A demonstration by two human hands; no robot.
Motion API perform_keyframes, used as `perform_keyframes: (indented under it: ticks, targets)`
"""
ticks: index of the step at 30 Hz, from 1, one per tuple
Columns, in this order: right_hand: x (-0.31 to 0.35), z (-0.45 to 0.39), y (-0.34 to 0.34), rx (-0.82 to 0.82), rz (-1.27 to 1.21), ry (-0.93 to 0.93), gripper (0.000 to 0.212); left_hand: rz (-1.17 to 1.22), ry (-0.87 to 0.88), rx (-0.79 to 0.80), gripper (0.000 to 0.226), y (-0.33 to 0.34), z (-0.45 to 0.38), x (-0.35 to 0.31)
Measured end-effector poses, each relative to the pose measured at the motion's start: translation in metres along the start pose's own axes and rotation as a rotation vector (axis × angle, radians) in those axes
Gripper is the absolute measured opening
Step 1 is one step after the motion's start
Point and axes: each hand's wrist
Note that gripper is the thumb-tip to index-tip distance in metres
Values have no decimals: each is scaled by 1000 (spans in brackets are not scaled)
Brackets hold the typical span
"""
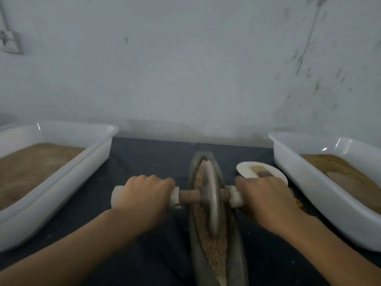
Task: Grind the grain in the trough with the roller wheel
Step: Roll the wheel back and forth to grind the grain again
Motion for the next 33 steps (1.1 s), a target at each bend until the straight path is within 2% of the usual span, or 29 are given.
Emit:
perform_keyframes:
  ticks: [2, 3, 6, 9, 12, 17, 22, 24, 26, 27, 29, 30, 31, 32, 33]
  targets:
    - [9, 27, -15, 13, -60, -23, 60, -2, 21, -2, 28, -12, 36, 1]
    - [13, 36, -21, 78, -62, 10, 59, -18, 31, -14, 31, -18, 49, 1]
    - [15, 42, -23, 310, -107, 151, 37, -93, 59, -47, 35, -29, 58, 1]
    - [14, 29, -9, 214, -108, 141, 39, -118, -10, -60, 33, -22, 28, -7]
    - [0, -4, 13, 89, -141, 166, 37, -86, -73, -42, 20, -9, -22, -11]
    - [-16, -59, 30, -40, 37, 175, 31, -40, -138, -20, 13, 5, -68, -8]
    - [-8, -22, 19, 39, -56, 129, 32, -86, -53, -8, 13, -8, -33, -9]
    - [3, 11, 4, -29, -89, -20, 54, -42, -3, 32, 20, -16, 2, -7]
    - [15, 25, -21, 0, -156, -7, 72, -12, 41, 63, 30, -28, 34, -3]
    - [17, 29, -28, 76, -155, 19, 66, -27, 60, 67, 34, -34, 45, -2]
    - [10, 35, -27, 293, -226, 175, 37, -71, 82, 76, 37, -41, 56, -2]
    - [7, 37, -25, 355, -208, 214, 30, -90, 74, 82, 36, -42, 55, -3]
    - [4, 39, -21, 356, -139, 180, 30, -103, 55, 69, 33, -41, 51, -3]
    - [-1, 39, -16, 256, -50, 124, 36, -106, 34, 44, 30, -36, 44, -4]
    - [-6, 39, -8, 192, -33, 145, 43, -101, 21, 20, 26, -31, 33, -4]
Point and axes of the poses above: each hand's wrist, its own z-axis away from the middle knuckle, its own y-axis out of the palm, x = y × z, and after that the axes turned 12 degrees about -z, right-handed
